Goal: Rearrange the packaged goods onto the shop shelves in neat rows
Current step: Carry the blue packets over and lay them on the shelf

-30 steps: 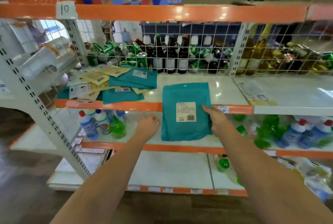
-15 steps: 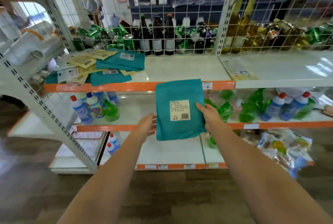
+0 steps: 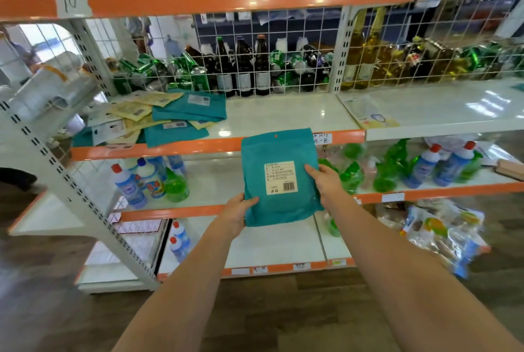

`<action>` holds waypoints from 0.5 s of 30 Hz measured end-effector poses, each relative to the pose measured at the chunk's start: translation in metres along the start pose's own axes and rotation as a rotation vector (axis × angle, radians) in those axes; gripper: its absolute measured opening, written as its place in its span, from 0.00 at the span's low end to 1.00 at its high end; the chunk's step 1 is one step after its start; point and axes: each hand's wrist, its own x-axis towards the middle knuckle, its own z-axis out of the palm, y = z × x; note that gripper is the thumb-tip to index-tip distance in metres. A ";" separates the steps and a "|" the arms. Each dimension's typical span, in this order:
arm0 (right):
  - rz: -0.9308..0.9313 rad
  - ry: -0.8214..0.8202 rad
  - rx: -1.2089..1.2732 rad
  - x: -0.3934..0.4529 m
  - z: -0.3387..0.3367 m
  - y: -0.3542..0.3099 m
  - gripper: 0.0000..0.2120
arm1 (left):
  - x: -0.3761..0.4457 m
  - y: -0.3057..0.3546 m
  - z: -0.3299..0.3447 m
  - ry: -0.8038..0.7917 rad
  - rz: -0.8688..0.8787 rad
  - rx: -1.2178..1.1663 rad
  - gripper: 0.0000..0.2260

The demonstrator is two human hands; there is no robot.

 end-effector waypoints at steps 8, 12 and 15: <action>-0.070 0.144 -0.476 -0.004 0.021 0.001 0.16 | -0.005 0.011 -0.006 0.144 0.130 0.115 0.15; -0.079 0.067 -0.517 -0.012 0.049 -0.008 0.15 | -0.004 0.019 0.001 0.257 0.269 0.242 0.14; -0.023 -0.091 -0.406 -0.020 0.075 -0.010 0.16 | -0.005 0.018 0.008 0.312 0.343 0.513 0.13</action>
